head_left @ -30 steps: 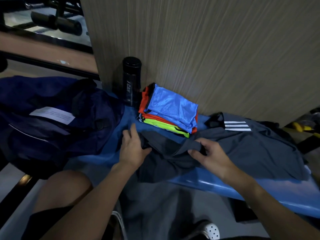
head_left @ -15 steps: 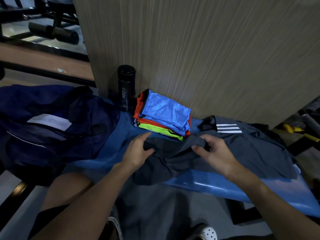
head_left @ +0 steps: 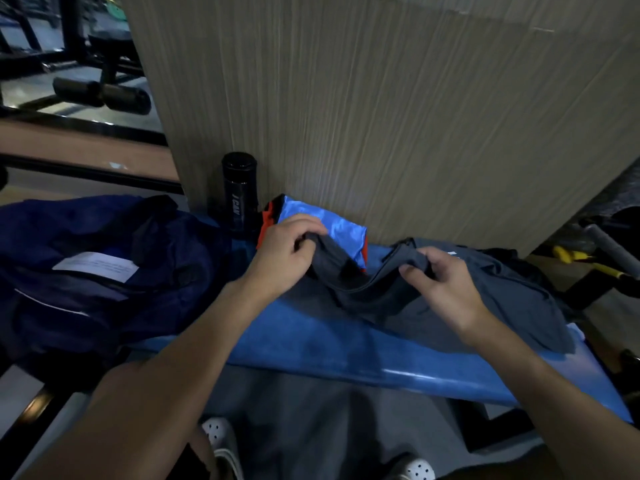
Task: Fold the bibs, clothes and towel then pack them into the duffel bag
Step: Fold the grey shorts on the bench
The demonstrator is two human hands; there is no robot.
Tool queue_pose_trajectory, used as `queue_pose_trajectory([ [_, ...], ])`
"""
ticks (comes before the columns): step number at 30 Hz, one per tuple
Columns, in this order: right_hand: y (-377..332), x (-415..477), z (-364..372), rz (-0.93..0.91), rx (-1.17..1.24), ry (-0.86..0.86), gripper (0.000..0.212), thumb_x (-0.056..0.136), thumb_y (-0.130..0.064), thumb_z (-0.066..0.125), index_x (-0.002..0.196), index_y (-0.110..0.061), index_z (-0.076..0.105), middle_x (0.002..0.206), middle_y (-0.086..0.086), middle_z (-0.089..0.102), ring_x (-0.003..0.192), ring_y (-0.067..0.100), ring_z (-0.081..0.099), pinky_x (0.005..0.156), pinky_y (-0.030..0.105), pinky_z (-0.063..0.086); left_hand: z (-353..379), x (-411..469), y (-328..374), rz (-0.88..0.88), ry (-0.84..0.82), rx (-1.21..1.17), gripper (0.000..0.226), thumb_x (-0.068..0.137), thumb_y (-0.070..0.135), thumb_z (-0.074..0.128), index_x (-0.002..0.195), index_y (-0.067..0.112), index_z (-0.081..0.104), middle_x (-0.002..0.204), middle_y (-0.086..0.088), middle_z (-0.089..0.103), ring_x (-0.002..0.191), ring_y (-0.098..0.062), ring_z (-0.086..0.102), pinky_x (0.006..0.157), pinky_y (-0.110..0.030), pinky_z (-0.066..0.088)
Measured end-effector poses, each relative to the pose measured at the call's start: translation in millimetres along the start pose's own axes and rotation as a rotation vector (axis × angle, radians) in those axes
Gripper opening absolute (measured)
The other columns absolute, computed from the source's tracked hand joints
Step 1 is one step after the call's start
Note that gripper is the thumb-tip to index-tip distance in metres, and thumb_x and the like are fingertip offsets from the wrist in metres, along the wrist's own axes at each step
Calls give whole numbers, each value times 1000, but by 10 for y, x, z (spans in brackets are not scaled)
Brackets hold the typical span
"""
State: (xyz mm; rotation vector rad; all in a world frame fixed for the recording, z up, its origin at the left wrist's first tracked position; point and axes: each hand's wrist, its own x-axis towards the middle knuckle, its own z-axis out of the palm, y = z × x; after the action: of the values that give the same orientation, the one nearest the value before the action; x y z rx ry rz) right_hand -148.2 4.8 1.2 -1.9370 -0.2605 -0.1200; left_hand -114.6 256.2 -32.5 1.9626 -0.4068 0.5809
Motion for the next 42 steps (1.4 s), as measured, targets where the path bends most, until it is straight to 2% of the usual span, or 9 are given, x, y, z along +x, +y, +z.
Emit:
queue_pose_trajectory([
  [4, -42, 1, -24, -28, 32, -27, 7, 93, -5, 60, 87, -1, 62, 79, 11, 59, 79, 16, 54, 76, 35, 44, -34, -280, 29, 6, -38, 18, 33, 77, 1, 43, 92, 2, 73, 100, 2, 69, 99, -8, 65, 94, -19, 47],
  [10, 123, -119, 244, 34, -100, -254, 12, 87, 4, 64, 86, -8, 66, 79, 3, 65, 76, 10, 58, 75, 36, 48, -99, -994, -447, -382, -289, 160, 37, 87, -2, 56, 80, 32, 71, 75, 22, 67, 72, 13, 60, 72, -20, 44],
  [15, 223, -150, 490, 77, -122, -340, 18, 85, 1, 66, 92, -15, 70, 88, 6, 72, 81, 9, 64, 81, 37, 53, -144, -1039, -673, -417, -176, 287, 22, 90, 14, 65, 109, 23, 70, 110, 3, 59, 100, -17, 61, 93, -41, 49],
  [20, 164, -60, 652, 57, -161, -392, 34, 87, 4, 62, 94, -28, 67, 90, -9, 69, 83, -6, 60, 79, 13, 46, -71, -1015, -791, -552, -409, 646, 65, 94, 60, 49, 152, 39, 28, 164, -2, 13, 151, -25, 10, 120, -50, 14],
  [23, 203, 14, 746, 17, -228, -409, 41, 86, 7, 56, 98, -32, 65, 96, -10, 68, 90, -3, 61, 85, 14, 45, 19, -1085, -859, -433, -633, 742, 63, 97, 60, 41, 154, 42, 20, 166, 9, -5, 152, -15, -10, 121, -52, -4],
  [30, 242, 249, 1212, -204, -356, -379, 42, 84, 7, 56, 121, -12, 64, 113, -3, 61, 108, 8, 55, 96, 7, 35, -322, -1095, -868, -490, -798, 874, 56, 99, 55, 38, 151, 44, 22, 165, 15, -3, 153, -19, -11, 114, -64, -10],
  [33, 281, 270, 1422, -254, -344, -420, 58, 84, 4, 59, 139, -13, 50, 132, 2, 55, 124, 11, 49, 108, 16, 31, -331, -1124, -839, -523, -411, 623, 26, 100, 38, 44, 118, 25, 60, 140, 4, 45, 140, -25, 36, 116, -54, 24],
  [36, 471, 174, 1387, -212, -474, -408, 65, 84, -5, 59, 144, -21, 43, 142, -4, 47, 134, 13, 41, 111, 34, 32, -276, -1018, -723, -791, 12, 93, 35, 100, 45, 46, 112, 17, 63, 106, 2, 64, 104, -21, 60, 88, -35, 44],
  [42, 986, -178, 860, -130, -781, -135, 39, 77, -14, 56, 115, -18, 63, 105, 0, 61, 100, 29, 61, 83, 43, 45, -98, -1121, -785, -674, -288, 507, 82, 82, 51, 71, 147, 33, 25, 132, 0, 50, 126, -24, 43, 108, -47, 33],
])
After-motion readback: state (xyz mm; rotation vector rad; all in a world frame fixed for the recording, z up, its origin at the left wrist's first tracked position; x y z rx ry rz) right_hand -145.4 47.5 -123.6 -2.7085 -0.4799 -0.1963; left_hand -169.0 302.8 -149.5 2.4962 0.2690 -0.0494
